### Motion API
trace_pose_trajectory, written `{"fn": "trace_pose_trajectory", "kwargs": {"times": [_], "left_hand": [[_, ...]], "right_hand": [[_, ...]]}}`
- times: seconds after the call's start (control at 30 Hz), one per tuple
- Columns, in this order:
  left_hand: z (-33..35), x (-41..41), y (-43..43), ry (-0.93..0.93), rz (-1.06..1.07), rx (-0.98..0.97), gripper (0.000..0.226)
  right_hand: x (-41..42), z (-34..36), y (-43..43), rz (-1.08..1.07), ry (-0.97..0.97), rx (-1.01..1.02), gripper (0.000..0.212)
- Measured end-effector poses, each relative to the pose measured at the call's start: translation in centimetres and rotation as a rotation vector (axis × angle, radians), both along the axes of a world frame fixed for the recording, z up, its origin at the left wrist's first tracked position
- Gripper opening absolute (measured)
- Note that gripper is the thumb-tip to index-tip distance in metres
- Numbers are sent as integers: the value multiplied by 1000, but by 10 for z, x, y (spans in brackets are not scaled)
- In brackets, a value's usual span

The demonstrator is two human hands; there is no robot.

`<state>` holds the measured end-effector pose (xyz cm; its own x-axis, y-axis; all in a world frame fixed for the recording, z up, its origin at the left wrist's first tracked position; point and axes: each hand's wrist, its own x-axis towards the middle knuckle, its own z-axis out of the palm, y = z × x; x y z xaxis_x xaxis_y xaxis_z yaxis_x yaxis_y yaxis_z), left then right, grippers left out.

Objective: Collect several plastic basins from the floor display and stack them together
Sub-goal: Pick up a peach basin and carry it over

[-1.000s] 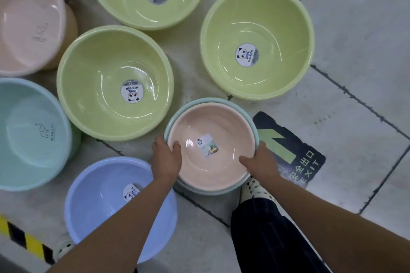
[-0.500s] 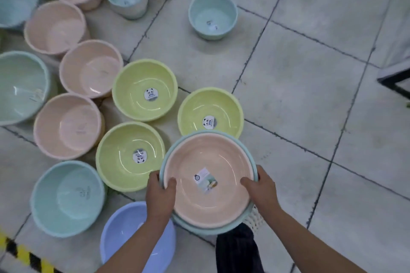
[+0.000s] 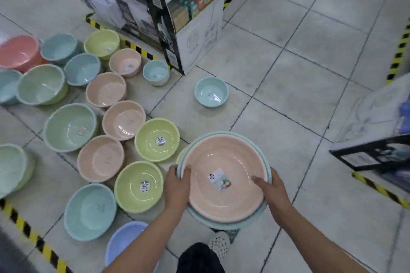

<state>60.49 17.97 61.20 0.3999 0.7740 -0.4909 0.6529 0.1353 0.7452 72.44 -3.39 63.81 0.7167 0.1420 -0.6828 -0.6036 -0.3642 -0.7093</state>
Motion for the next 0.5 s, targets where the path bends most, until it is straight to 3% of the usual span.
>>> {"fn": "trace_pose_trajectory", "kwargs": {"times": [0.27,0.5], "left_hand": [[77,93,16,-67,97,-55,24],[85,194,50,-31,243,-85,20]], "right_hand": [[112,86,27,92,-71,2,27],[244,94,91,280,-44,-59,34]]}}
